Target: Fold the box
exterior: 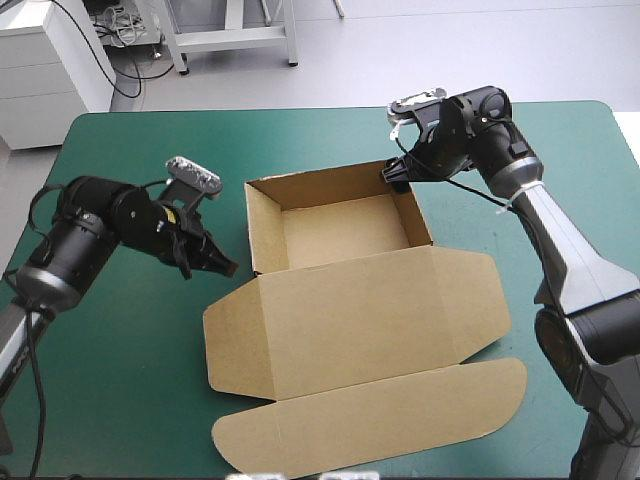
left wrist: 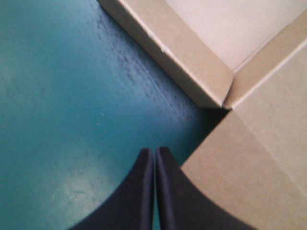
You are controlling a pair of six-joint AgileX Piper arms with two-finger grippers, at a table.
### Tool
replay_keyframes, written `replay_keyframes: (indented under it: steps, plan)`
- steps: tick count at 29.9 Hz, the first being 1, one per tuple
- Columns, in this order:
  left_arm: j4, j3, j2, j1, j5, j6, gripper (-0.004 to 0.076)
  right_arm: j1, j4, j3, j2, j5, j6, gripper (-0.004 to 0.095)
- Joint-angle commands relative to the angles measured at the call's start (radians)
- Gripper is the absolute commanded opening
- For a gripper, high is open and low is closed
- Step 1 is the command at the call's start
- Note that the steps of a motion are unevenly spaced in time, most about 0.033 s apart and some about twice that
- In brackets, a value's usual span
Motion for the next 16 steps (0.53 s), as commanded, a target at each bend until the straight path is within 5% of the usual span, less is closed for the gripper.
replay_keyframes:
  steps: [1, 16]
  plan:
    - [-0.018, 0.116, -0.106, -0.002, -0.100, -0.003, -0.0008, -0.008, 0.001, -0.023, -0.003, -0.038, -0.014, 0.0831]
    - [-0.060, 0.356, -0.287, -0.002, -0.157, -0.014, -0.0008, -0.008, 0.086, -0.023, 0.156, -0.037, -0.036, 0.0798]
